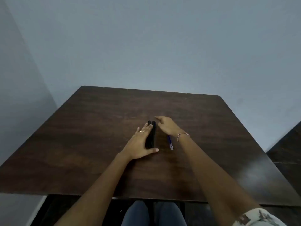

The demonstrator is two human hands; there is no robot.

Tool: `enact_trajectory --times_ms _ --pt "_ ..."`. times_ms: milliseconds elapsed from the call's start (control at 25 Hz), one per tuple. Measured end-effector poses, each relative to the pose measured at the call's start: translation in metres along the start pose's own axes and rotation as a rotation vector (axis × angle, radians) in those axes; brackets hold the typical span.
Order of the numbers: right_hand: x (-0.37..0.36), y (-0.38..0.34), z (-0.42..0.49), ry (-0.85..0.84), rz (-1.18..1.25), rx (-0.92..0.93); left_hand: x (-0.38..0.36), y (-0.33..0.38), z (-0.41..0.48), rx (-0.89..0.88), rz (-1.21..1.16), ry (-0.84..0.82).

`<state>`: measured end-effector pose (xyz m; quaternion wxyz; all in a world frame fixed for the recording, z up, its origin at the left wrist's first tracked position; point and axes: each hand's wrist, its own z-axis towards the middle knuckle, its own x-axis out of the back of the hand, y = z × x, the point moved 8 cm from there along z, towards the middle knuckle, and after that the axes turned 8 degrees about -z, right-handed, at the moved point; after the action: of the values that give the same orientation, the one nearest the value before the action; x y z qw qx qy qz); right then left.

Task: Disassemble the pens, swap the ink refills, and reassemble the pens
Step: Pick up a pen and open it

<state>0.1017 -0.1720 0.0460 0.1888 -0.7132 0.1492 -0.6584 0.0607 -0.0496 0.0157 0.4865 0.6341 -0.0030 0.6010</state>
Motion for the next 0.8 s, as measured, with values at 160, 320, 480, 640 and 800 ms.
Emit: enact_trajectory --times_ms 160,320,480,640,800 --pt "-0.004 -0.003 0.012 -0.064 -0.021 -0.005 0.001 -0.001 0.007 -0.041 0.104 -0.031" --pt "-0.007 0.004 0.025 -0.067 -0.027 -0.027 -0.001 -0.001 0.012 -0.101 0.251 -0.037" --pt "-0.006 0.007 0.032 -0.043 -0.032 -0.035 0.004 0.001 0.014 -0.121 0.296 0.003" --pt "0.006 0.005 0.033 0.020 -0.059 -0.025 0.015 0.007 0.013 -0.130 0.331 0.068" --pt "0.023 -0.005 0.018 0.108 0.112 -0.003 0.029 0.017 0.009 -0.118 0.348 0.139"
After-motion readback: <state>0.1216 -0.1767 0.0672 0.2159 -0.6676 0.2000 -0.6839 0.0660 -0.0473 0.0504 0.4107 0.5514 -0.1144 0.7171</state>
